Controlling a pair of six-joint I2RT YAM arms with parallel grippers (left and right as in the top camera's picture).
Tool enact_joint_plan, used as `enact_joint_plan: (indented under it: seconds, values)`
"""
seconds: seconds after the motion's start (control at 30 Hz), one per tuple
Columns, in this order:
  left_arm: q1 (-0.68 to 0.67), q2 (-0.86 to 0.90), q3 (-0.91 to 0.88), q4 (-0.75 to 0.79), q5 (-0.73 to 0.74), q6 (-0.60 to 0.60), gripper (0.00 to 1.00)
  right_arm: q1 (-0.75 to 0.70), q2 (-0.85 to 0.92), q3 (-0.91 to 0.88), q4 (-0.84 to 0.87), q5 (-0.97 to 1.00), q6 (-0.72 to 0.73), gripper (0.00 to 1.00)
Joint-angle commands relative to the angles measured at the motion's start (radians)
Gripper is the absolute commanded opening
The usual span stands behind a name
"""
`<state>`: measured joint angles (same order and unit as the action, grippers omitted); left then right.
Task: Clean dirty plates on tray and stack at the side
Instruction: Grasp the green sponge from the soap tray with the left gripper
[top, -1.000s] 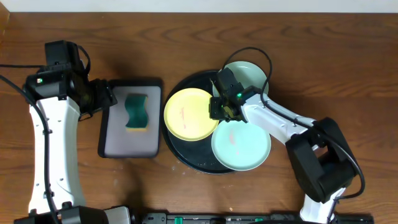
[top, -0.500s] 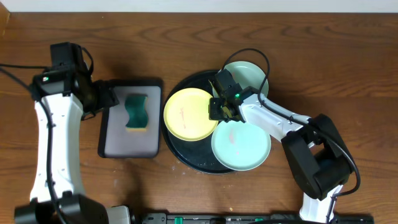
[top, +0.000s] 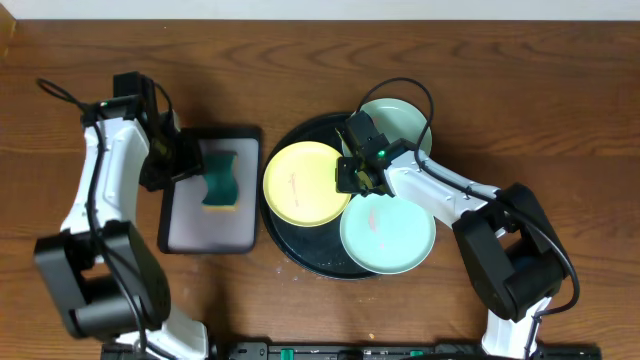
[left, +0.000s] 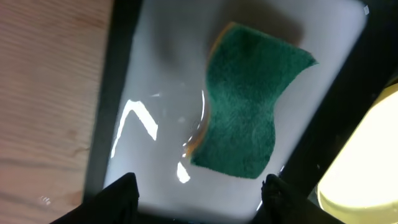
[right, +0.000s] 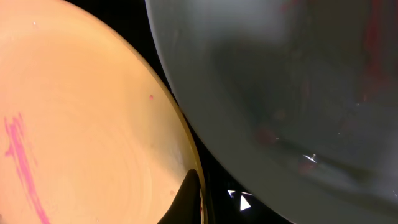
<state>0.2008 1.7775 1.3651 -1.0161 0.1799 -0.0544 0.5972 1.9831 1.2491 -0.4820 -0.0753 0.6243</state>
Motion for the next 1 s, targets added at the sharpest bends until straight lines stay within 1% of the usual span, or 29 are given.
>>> enact_joint_plan:
  seconds: [0.0, 0.3, 0.43, 0.57, 0.63, 0.73, 0.8, 0.87, 0.97]
  values:
    - [-0.008, 0.037, -0.008, 0.011, 0.027, 0.051, 0.63, 0.01, 0.022, 0.013, -0.005, 0.015, 0.0, 0.01]
    - [-0.076, 0.092, -0.008, 0.123, 0.026, 0.082, 0.63, 0.01, 0.022, 0.013, -0.005, 0.015, 0.0, 0.01]
    - [-0.111, 0.111, -0.01, 0.14, -0.015, 0.076, 0.63, 0.01, 0.022, 0.013, -0.005, 0.015, 0.0, 0.01]
    - [-0.12, 0.122, -0.027, 0.148, -0.116, -0.009, 0.62, 0.01, 0.022, 0.013, -0.005, 0.015, -0.001, 0.01]
    - [-0.119, 0.126, -0.034, 0.148, -0.137, -0.035, 0.6, 0.01, 0.022, 0.013, -0.005, 0.015, -0.001, 0.01]
    - [-0.119, 0.132, -0.047, 0.161, -0.135, -0.038, 0.6, 0.01, 0.022, 0.013, -0.006, 0.015, -0.001, 0.01]
    - [-0.12, 0.132, -0.06, 0.176, -0.123, -0.037, 0.58, 0.01, 0.022, 0.013, -0.006, 0.015, -0.001, 0.01]
    - [-0.12, 0.132, -0.08, 0.198, -0.082, -0.036, 0.55, 0.01, 0.022, 0.013, -0.005, 0.015, -0.001, 0.02]
    - [-0.12, 0.132, -0.112, 0.227, -0.04, -0.03, 0.53, 0.01, 0.022, 0.013, -0.005, 0.015, -0.001, 0.02]
